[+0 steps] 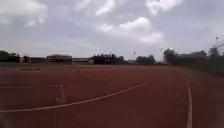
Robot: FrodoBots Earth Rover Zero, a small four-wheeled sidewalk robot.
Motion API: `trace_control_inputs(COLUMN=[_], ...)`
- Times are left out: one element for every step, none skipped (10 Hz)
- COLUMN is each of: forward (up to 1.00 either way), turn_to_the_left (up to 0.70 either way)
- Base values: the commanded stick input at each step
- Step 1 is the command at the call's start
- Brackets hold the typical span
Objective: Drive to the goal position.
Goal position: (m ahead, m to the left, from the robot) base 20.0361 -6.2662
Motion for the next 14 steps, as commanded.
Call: trace_control_inputs(forward=[0.00, 0.02, 0.30, 0.45, 0.45, 0.45, 0.45, 0.45, 0.45, 0.45, 0.45, 0.45, 0.45, 0.45], turn_to_the_left=[0.00, 0.00, 0.00, 0.00, 0.00, 0.00, 0.00, 0.00, 0.00, 0.00, 0.00, 0.00, 0.00, 0.00])
